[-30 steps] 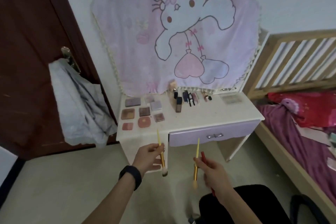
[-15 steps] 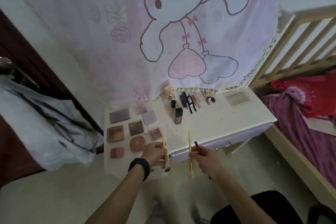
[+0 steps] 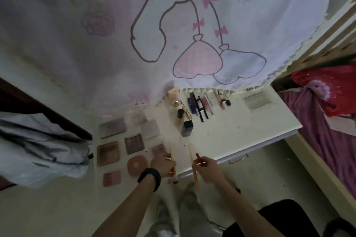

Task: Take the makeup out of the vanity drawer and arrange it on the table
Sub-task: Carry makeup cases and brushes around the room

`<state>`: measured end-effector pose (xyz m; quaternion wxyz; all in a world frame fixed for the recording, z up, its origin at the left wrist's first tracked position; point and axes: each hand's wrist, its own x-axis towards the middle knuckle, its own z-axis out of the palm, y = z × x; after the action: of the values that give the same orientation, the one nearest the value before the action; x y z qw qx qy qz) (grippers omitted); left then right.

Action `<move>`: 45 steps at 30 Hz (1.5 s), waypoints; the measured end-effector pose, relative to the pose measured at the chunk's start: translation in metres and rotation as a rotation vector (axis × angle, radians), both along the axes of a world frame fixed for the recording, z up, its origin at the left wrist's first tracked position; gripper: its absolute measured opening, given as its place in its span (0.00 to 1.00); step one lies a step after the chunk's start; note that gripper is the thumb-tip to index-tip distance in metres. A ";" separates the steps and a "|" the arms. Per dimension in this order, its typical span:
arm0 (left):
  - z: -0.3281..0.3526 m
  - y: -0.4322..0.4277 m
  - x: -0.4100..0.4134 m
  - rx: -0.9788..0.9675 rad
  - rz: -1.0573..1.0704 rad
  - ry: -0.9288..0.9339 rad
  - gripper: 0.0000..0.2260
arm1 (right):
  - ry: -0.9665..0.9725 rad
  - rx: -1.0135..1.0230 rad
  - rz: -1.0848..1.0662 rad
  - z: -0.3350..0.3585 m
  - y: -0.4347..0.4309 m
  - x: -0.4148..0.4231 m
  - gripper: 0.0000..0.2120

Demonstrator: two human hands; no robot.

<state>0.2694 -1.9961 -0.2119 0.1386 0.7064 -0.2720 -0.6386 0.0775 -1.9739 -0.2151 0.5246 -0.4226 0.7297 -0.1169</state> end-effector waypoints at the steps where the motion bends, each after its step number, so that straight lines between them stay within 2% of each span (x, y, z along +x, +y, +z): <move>1: -0.005 -0.004 -0.001 0.007 0.004 -0.012 0.12 | -0.003 0.014 0.023 -0.005 -0.007 0.003 0.03; 7: -0.020 -0.026 -0.013 0.024 -0.005 -0.096 0.09 | 0.028 0.026 0.123 -0.031 -0.046 0.017 0.05; 10: -0.025 -0.037 -0.018 0.025 -0.001 -0.110 0.07 | 0.032 -0.006 0.135 -0.040 -0.060 0.023 0.12; 15: -0.034 -0.043 -0.017 0.007 -0.054 -0.131 0.15 | 0.082 -0.030 0.183 -0.049 -0.063 0.019 0.15; 18: -0.034 -0.040 -0.018 -0.005 -0.112 -0.179 0.07 | 0.081 -0.001 0.139 -0.052 -0.054 0.010 0.14; 19: -0.033 -0.039 -0.020 -0.019 -0.139 -0.191 0.04 | 0.069 0.009 0.125 -0.052 -0.052 0.008 0.14; 21: -0.036 -0.038 -0.024 -0.041 -0.181 -0.200 0.07 | -0.011 0.052 0.075 -0.053 -0.051 0.007 0.15; 24: -0.033 -0.039 -0.030 -0.048 -0.188 -0.193 0.05 | -0.164 0.147 0.008 -0.052 -0.054 0.009 0.19; 28: -0.029 -0.046 -0.034 -0.063 -0.228 -0.224 0.04 | -0.252 0.176 -0.023 -0.051 -0.060 0.008 0.19; 32: -0.026 -0.051 -0.028 -0.019 -0.179 -0.198 0.15 | -0.237 0.183 -0.125 -0.046 -0.058 -0.009 0.15; 36: -0.008 -0.073 -0.023 -0.181 -0.093 -0.254 0.12 | -0.146 0.119 -0.226 -0.035 -0.067 -0.049 0.18; 40: 0.023 -0.098 -0.022 -0.417 0.031 -0.358 0.10 | 0.005 -0.023 -0.149 -0.020 -0.109 -0.083 0.21; 42: 0.039 -0.113 -0.025 -0.552 -0.002 -0.407 0.11 | 0.141 -0.142 -0.116 -0.015 -0.138 -0.091 0.18; 45: 0.058 -0.141 -0.041 -0.760 -0.201 -0.504 0.12 | 0.250 -0.238 -0.095 -0.017 -0.181 -0.097 0.14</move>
<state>0.2289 -2.1368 -0.1536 0.2546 0.7088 -0.5791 -0.3123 -0.0192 -2.1548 -0.2324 0.3699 -0.4579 0.7896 -0.1735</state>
